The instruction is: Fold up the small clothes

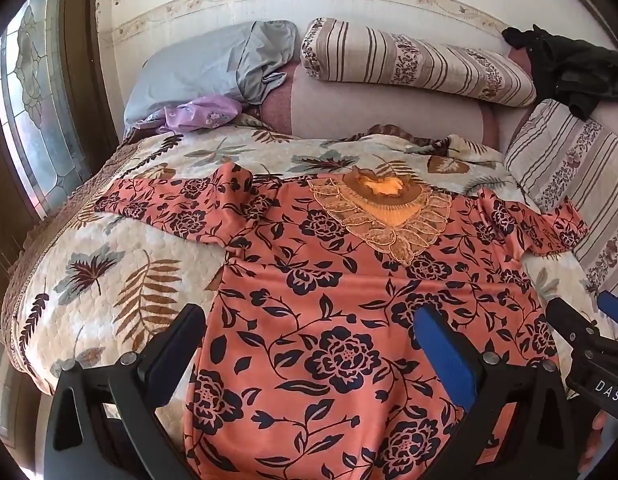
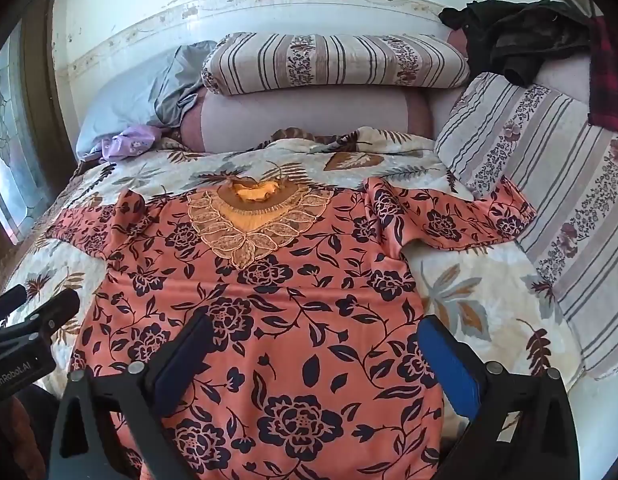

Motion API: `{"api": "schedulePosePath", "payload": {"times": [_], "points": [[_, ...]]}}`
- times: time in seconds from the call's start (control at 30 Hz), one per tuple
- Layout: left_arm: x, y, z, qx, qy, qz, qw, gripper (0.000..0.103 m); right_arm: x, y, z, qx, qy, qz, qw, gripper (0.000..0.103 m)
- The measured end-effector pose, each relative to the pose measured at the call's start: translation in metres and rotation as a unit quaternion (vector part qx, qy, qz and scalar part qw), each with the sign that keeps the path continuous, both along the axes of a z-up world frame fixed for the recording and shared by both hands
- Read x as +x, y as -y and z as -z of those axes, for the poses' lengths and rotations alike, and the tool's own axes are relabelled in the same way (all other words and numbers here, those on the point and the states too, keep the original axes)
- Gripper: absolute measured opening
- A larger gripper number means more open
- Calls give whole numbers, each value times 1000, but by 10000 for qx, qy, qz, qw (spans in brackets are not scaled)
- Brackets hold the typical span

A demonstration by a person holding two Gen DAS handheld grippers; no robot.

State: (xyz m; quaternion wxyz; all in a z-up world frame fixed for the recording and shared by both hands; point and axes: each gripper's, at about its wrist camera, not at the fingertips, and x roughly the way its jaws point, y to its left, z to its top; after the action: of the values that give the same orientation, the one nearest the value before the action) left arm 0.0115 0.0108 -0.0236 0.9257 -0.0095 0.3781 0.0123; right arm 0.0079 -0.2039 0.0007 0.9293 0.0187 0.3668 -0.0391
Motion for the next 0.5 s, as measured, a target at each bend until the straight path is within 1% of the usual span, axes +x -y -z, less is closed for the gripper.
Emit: {"api": "schedulePosePath", "payload": {"times": [0.5], "points": [[3,4,5,-30,-81,70,9999,103,5,-4,0,-11,23,-32,10000,103]]}}
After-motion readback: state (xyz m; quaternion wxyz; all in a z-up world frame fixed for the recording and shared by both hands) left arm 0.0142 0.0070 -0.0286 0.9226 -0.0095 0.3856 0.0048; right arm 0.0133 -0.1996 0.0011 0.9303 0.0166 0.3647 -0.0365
